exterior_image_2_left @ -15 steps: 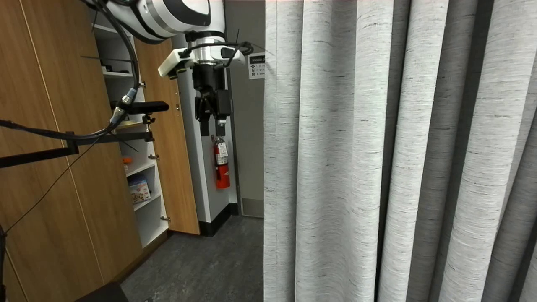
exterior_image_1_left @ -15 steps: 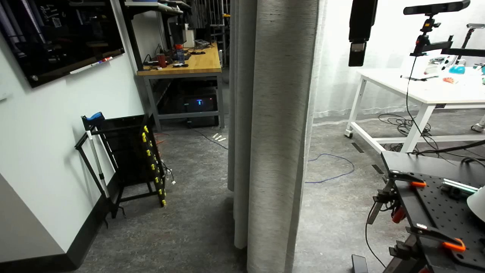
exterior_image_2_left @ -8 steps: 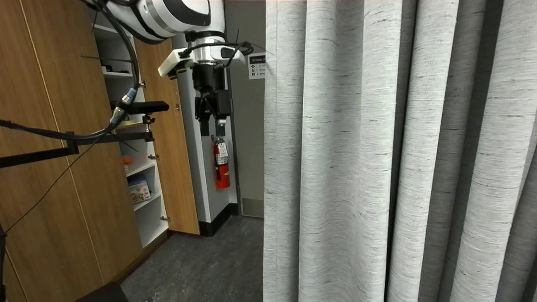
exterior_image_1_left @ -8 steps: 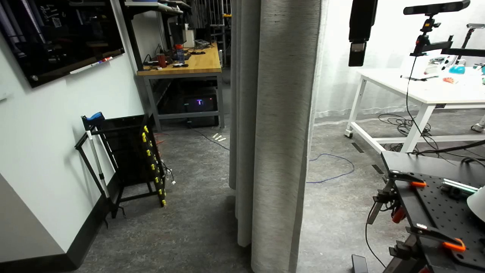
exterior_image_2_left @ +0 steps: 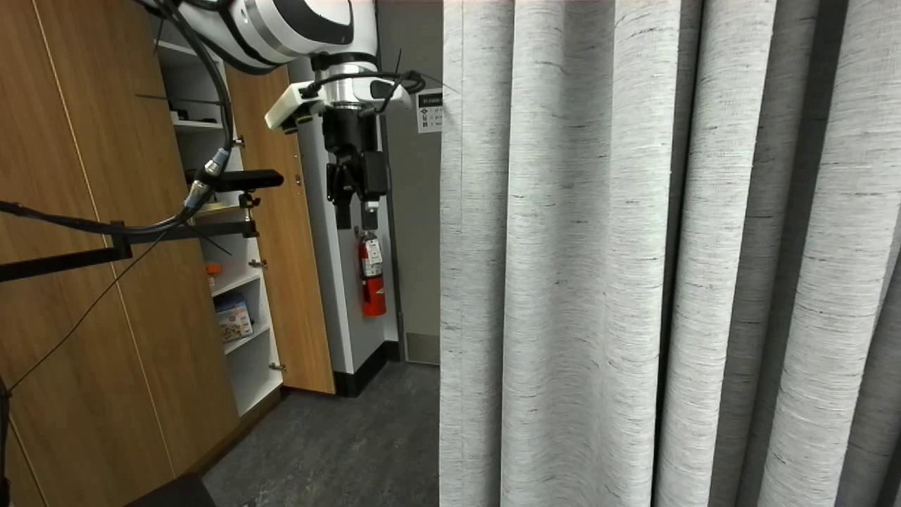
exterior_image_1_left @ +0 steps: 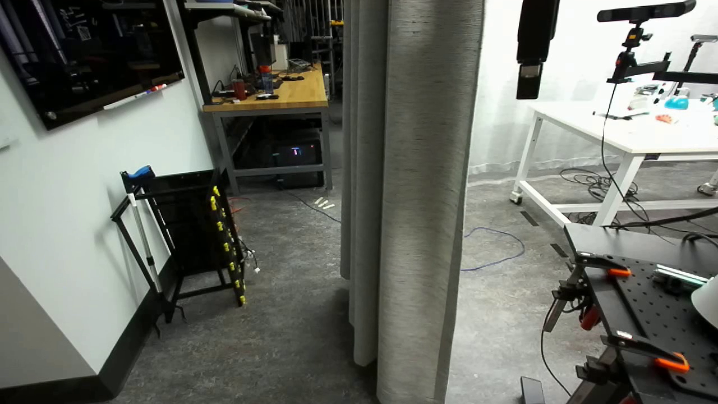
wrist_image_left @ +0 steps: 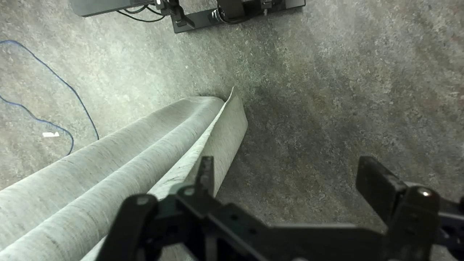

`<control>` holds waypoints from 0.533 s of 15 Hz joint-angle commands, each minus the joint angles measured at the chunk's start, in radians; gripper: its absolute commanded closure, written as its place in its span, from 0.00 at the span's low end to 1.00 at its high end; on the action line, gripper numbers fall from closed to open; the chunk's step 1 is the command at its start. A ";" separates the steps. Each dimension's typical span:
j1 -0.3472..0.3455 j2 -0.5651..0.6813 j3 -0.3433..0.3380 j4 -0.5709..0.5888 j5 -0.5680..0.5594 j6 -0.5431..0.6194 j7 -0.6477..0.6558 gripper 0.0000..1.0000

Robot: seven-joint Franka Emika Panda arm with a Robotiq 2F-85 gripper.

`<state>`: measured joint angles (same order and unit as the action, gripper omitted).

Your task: Pull the curtain to the right

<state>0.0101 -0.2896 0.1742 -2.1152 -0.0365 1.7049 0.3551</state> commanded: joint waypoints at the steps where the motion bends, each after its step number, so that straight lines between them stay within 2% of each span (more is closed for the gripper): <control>1: 0.018 -0.010 -0.013 -0.018 0.004 0.027 0.011 0.00; 4: 0.016 -0.027 -0.009 -0.045 -0.010 0.078 0.027 0.00; 8: 0.010 -0.074 -0.019 -0.115 -0.008 0.219 0.027 0.00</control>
<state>0.0121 -0.3019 0.1710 -2.1603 -0.0377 1.8320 0.3597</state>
